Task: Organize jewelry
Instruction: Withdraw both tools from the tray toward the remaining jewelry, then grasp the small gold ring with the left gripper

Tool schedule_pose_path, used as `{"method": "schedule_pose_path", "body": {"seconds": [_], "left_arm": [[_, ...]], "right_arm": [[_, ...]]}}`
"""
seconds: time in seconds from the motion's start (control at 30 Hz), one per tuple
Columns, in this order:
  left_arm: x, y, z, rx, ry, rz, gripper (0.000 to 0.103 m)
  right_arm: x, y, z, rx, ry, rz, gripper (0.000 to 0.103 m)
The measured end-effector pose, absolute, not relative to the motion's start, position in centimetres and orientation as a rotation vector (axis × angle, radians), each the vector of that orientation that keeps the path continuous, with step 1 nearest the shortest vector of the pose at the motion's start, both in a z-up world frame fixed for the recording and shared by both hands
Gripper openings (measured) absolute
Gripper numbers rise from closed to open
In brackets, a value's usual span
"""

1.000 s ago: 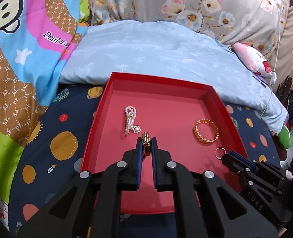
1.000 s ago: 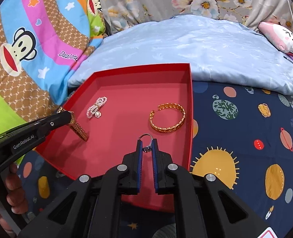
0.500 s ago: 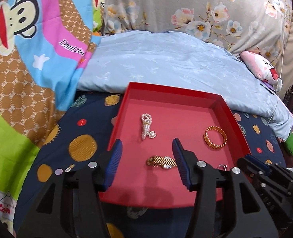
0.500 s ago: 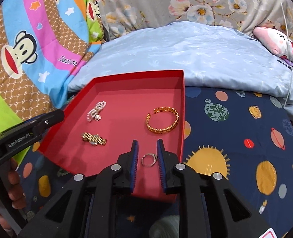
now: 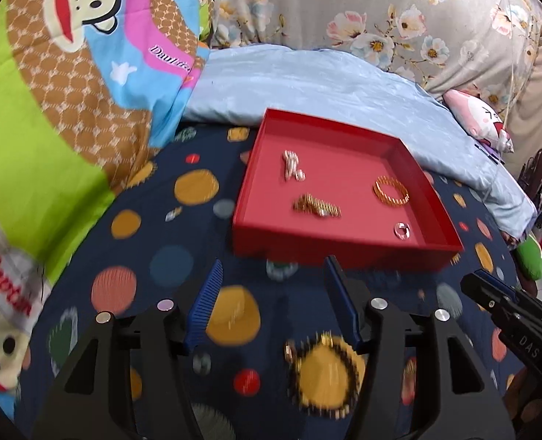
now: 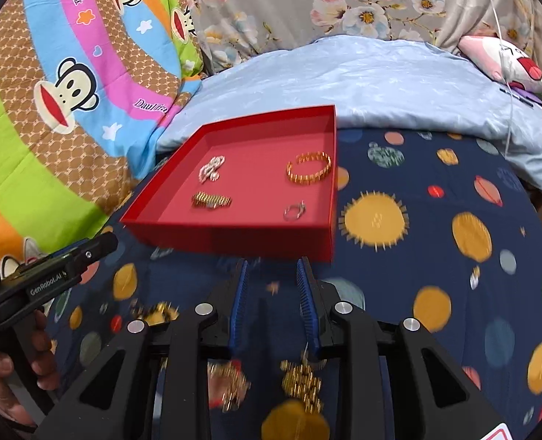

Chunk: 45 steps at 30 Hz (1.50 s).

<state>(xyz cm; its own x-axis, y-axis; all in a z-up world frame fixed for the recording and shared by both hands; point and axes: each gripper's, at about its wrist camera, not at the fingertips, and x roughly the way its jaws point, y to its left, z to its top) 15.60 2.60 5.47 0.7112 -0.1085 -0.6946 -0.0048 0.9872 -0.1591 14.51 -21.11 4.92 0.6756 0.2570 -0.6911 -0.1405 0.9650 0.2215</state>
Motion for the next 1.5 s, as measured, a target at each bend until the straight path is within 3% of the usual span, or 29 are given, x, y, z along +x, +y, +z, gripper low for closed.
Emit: {"method": "schedule_pose_path", "body": {"seconds": [0.87, 1.07, 1.2, 1.5], "left_arm": [[5.4, 0.4, 0.4, -0.1, 0.894, -0.101, 0.053], [5.4, 0.2, 0.2, -0.091, 0.884, -0.09, 0.043], [5.5, 0.2, 0.2, -0.081, 0.878, -0.089, 0.025], [5.4, 0.3, 0.3, -0.088, 0.878, -0.112, 0.021]], "right_arm": [[5.0, -21.7, 0.3, 0.198, 0.915, 0.232, 0.029], [5.0, -21.4, 0.2, 0.185, 0.91, 0.231, 0.033], [5.1, -21.1, 0.1, 0.168, 0.906, 0.224, 0.034], [5.1, -21.0, 0.1, 0.165, 0.905, 0.224, 0.036]]}}
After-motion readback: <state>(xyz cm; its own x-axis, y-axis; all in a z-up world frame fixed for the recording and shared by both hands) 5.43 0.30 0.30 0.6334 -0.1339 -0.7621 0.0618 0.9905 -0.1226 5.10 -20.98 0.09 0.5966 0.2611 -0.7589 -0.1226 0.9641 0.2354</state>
